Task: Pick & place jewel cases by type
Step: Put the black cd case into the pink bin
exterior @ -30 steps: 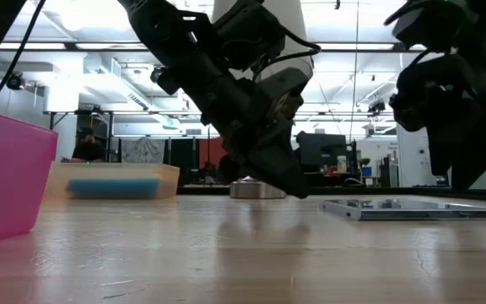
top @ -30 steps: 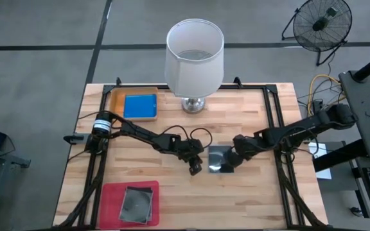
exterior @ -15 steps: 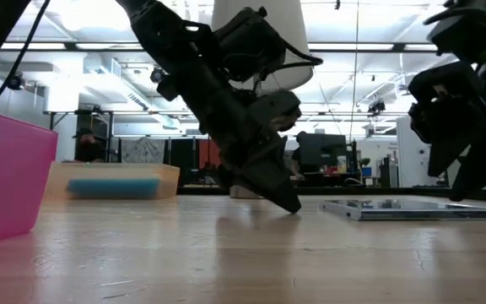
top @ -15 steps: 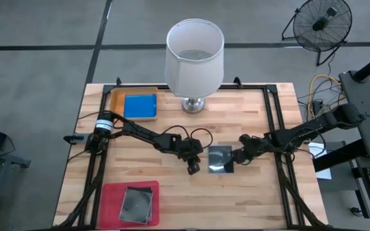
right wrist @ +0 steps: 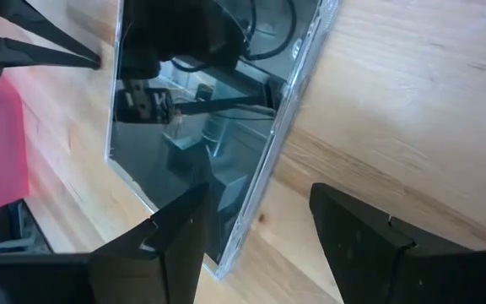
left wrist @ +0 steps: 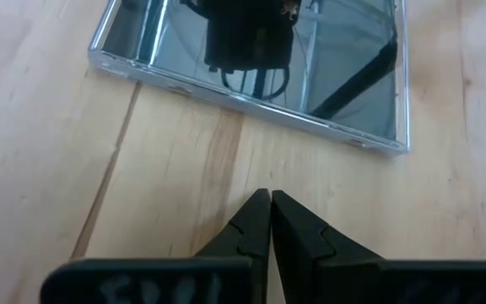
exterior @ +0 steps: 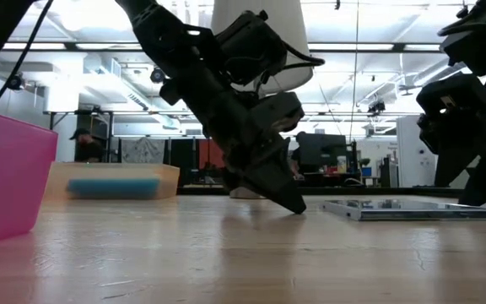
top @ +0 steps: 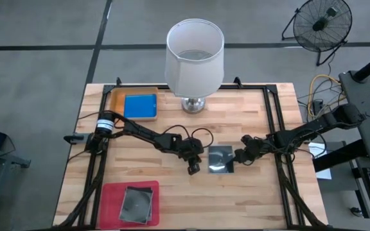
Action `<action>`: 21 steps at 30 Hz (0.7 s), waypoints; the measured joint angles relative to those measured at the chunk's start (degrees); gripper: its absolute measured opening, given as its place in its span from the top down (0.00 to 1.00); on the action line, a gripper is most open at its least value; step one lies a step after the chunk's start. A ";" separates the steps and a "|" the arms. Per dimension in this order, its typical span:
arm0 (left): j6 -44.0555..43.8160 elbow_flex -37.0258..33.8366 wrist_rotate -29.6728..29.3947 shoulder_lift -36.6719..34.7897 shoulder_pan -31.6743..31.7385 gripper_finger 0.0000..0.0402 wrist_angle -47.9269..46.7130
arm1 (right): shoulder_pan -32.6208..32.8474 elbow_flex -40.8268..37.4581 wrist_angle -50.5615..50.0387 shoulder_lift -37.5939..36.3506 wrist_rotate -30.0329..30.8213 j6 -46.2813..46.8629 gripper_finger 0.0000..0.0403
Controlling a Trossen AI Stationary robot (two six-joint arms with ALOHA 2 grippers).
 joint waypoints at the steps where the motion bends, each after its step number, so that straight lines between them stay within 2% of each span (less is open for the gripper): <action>1: 0.49 0.00 0.01 0.02 0.10 1.00 0.07 | 0.00 -0.01 0.03 0.02 0.02 -0.03 0.49; 10: 2.37 0.06 1.18 1.31 1.07 1.00 3.33 | -0.04 0.03 1.45 2.32 -0.39 -0.08 0.49; 21: 2.22 5.99 2.73 5.68 1.32 1.00 3.26 | -0.11 0.04 7.13 6.75 -0.59 0.93 0.49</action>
